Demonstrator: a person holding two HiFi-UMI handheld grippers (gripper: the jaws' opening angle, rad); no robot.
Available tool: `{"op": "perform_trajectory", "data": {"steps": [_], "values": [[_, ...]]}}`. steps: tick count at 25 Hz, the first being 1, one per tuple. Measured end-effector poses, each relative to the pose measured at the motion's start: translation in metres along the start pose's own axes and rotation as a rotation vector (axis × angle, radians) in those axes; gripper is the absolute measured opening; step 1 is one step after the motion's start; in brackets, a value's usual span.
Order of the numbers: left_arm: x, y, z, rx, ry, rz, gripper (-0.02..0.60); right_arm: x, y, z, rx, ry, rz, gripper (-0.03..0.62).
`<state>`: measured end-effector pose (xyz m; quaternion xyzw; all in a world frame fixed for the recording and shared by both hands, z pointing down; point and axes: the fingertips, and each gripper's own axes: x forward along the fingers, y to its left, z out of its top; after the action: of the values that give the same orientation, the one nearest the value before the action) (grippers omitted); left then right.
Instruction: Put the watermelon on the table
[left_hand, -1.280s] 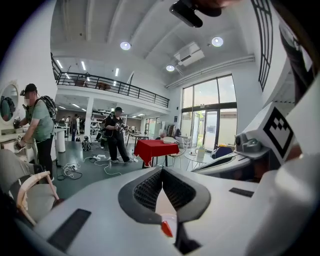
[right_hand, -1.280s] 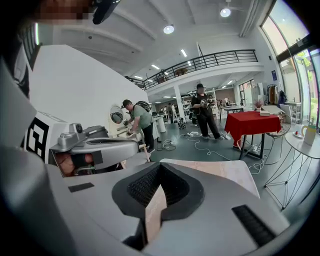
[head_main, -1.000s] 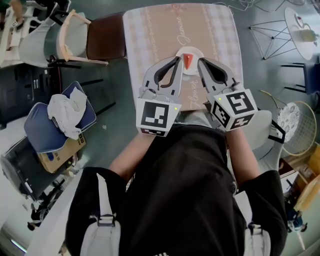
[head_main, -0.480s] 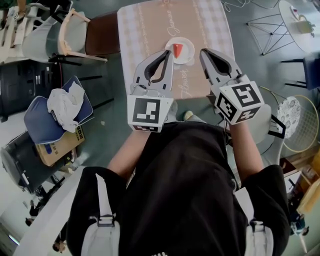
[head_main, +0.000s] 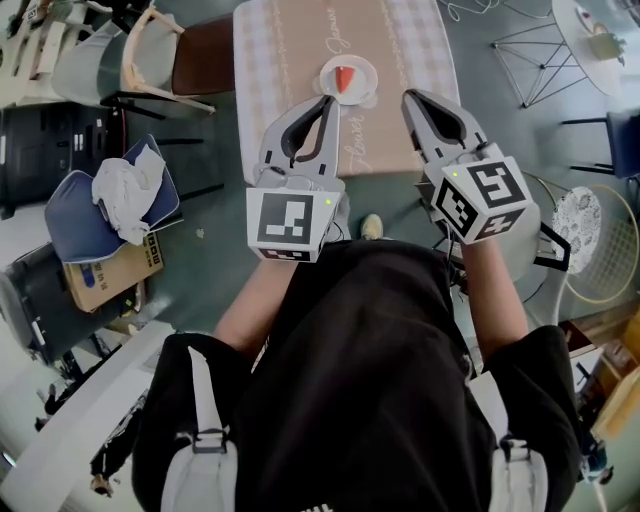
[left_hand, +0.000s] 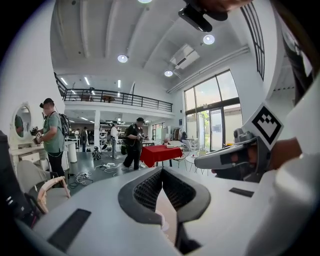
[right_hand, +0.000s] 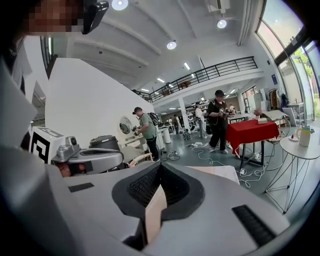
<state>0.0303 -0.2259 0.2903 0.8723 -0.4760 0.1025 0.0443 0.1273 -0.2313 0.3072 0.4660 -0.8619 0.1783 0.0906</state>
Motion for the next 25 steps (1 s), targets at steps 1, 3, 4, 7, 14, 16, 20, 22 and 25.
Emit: {"op": "perform_trajectory", "data": {"steps": [1, 3, 4, 7, 14, 16, 20, 22, 25], "values": [[-0.005, -0.004, 0.0, 0.001, -0.004, 0.006, 0.012, -0.006, 0.002, -0.002, -0.003, -0.002, 0.003, 0.014], [-0.018, -0.013, 0.0, -0.001, -0.01, 0.019, 0.012, -0.017, 0.007, -0.005, -0.011, -0.004, 0.011, 0.014], [-0.024, -0.018, 0.0, -0.001, -0.013, 0.024, 0.012, -0.023, 0.01, -0.007, -0.014, -0.007, 0.015, 0.014], [-0.04, -0.032, -0.001, 0.002, -0.018, 0.038, 0.012, -0.042, 0.016, -0.011, -0.022, -0.016, 0.024, 0.014], [-0.073, -0.064, -0.003, 0.01, -0.026, 0.065, 0.011, -0.085, 0.027, -0.017, -0.047, -0.035, 0.037, 0.014], [-0.078, -0.072, -0.001, 0.014, -0.028, 0.069, 0.011, -0.094, 0.031, -0.019, -0.053, -0.038, 0.042, 0.014], [-0.091, -0.086, 0.0, 0.028, -0.029, 0.076, 0.012, -0.11, 0.036, -0.029, -0.057, -0.034, 0.051, 0.014], [-0.098, -0.091, 0.0, 0.035, -0.029, 0.082, 0.012, -0.117, 0.04, -0.032, -0.06, -0.037, 0.056, 0.014], [-0.107, -0.098, -0.002, 0.039, -0.028, 0.087, 0.012, -0.126, 0.045, -0.033, -0.064, -0.043, 0.062, 0.014]]}}
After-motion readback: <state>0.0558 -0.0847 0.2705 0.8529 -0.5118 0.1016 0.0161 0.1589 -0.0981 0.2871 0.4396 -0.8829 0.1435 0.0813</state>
